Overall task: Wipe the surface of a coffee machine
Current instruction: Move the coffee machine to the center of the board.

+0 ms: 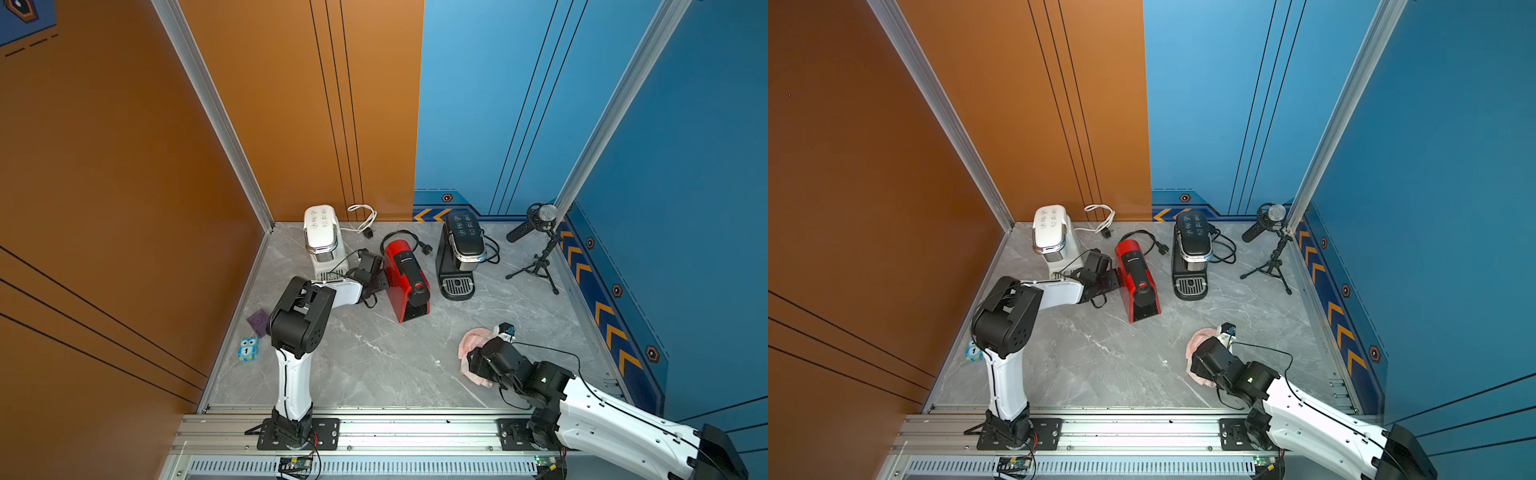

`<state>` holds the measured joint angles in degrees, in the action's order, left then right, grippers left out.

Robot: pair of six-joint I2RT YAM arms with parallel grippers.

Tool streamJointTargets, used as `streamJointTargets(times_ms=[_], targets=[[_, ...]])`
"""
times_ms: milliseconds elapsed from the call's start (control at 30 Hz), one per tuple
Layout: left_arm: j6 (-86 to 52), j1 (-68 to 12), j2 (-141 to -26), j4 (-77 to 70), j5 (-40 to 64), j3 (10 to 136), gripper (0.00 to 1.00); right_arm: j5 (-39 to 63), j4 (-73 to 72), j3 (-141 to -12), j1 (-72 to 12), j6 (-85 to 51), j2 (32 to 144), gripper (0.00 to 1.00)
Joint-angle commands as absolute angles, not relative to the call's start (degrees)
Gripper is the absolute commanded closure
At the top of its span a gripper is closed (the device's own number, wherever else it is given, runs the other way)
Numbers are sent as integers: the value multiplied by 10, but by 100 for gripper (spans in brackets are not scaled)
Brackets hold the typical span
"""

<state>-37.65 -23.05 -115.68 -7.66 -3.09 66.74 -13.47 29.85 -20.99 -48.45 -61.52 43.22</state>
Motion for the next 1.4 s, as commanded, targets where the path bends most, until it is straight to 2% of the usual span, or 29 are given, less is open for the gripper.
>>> streamJointTargets(times_ms=[0,133,267,567,867,967,1133,1300,1367], targets=[[-352,-236,-1176,-85,5,690,100,-189,419,-227,-478,-661,400,19],[-343,-235,-1178,-87,12,698,100,-175,455,-240,-467,-656,404,16],[-326,-233,-1180,-86,23,707,100,-243,520,-287,-503,-670,381,15],[-295,-230,-1177,-86,54,721,100,-256,519,-398,-514,-574,429,13],[-281,-224,-1192,-84,83,762,100,-256,507,-439,-518,-519,429,13],[-302,-214,-1166,-82,72,741,100,-251,505,-458,-522,-496,439,14],[-305,-208,-1057,-18,32,696,100,-259,489,-534,-530,-426,486,14],[-294,-208,-907,83,3,659,89,-243,450,-635,-533,-351,564,14],[-292,-207,-846,102,11,643,76,-235,429,-670,-532,-326,597,13]])
